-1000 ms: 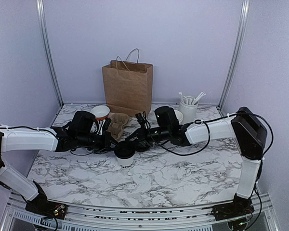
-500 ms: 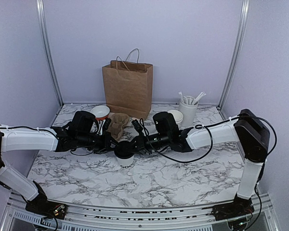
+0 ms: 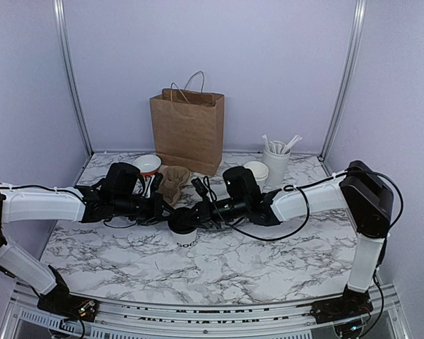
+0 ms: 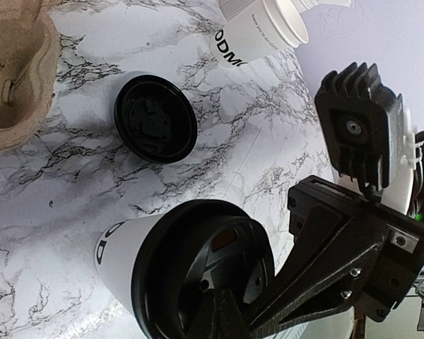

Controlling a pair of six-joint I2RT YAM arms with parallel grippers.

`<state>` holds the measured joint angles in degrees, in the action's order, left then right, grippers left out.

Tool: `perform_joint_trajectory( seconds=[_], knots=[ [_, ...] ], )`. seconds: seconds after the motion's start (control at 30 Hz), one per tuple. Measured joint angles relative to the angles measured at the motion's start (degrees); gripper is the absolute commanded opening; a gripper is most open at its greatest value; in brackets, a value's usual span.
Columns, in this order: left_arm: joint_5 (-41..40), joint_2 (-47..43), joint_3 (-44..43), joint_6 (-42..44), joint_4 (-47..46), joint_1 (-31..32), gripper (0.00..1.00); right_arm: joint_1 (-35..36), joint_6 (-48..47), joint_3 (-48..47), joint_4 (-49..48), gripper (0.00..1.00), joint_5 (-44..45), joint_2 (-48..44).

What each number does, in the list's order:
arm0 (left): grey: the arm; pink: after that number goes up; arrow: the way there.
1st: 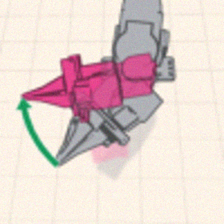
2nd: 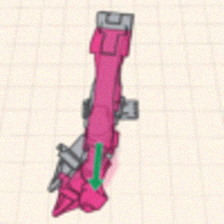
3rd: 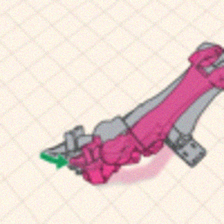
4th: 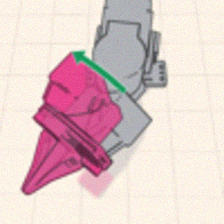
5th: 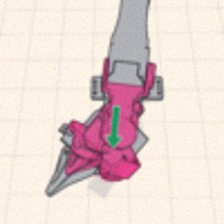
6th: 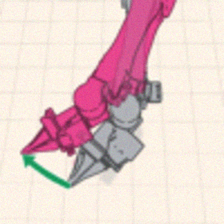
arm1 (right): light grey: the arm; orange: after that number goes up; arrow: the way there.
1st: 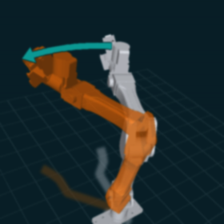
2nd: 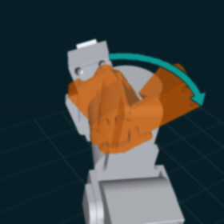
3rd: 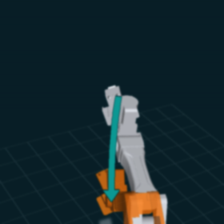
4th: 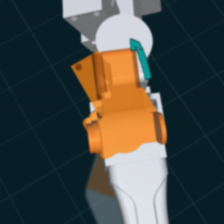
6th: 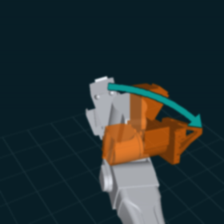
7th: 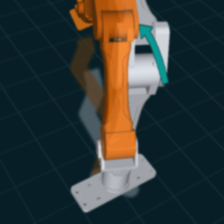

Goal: Pack the takeout coffee

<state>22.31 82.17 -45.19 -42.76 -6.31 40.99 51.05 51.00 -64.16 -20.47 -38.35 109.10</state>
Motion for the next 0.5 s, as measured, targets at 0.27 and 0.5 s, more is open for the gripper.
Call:
perform_joint_trajectory(
  seconds=[0.27,0.5],
  knots=[
    [-0.26,0.00,-0.39,0.42,0.63,0.00,0.01,-1.53,-0.02,-0.02,1.07,0.00,2.03,-0.94],
    [-0.22,0.00,-1.27,0.87,2.29,0.00,0.01,-2.51,-0.17,-0.02,1.81,0.00,3.02,-1.38]
  ],
)
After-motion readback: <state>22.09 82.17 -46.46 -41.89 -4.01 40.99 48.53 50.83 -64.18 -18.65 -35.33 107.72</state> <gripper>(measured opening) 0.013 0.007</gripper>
